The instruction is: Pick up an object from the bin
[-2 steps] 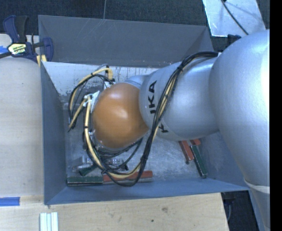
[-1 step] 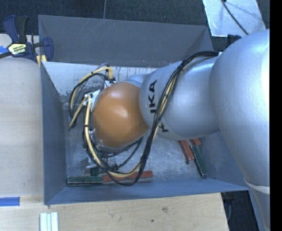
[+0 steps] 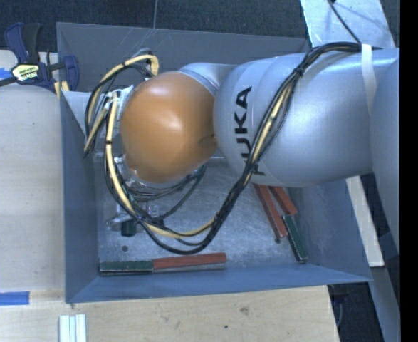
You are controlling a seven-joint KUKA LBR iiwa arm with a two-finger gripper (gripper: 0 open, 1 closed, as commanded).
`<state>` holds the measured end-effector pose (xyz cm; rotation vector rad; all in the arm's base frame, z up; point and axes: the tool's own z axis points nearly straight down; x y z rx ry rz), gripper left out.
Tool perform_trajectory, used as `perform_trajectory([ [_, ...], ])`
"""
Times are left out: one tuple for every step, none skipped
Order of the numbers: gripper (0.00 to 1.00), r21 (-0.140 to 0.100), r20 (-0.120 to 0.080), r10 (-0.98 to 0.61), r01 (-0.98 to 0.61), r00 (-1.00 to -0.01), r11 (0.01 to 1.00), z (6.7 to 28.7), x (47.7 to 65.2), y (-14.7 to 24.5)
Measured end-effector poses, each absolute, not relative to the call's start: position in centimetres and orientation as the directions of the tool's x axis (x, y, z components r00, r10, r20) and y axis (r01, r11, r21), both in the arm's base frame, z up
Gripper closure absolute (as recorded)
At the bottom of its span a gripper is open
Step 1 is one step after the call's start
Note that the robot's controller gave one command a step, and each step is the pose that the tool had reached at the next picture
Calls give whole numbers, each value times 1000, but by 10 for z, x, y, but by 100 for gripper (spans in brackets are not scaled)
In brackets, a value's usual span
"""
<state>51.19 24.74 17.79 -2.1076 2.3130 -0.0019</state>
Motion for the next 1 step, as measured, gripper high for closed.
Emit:
perform_trajectory([
  [100, -5, -5, -994, -994, -106, 106, 217, 495, 238],
])
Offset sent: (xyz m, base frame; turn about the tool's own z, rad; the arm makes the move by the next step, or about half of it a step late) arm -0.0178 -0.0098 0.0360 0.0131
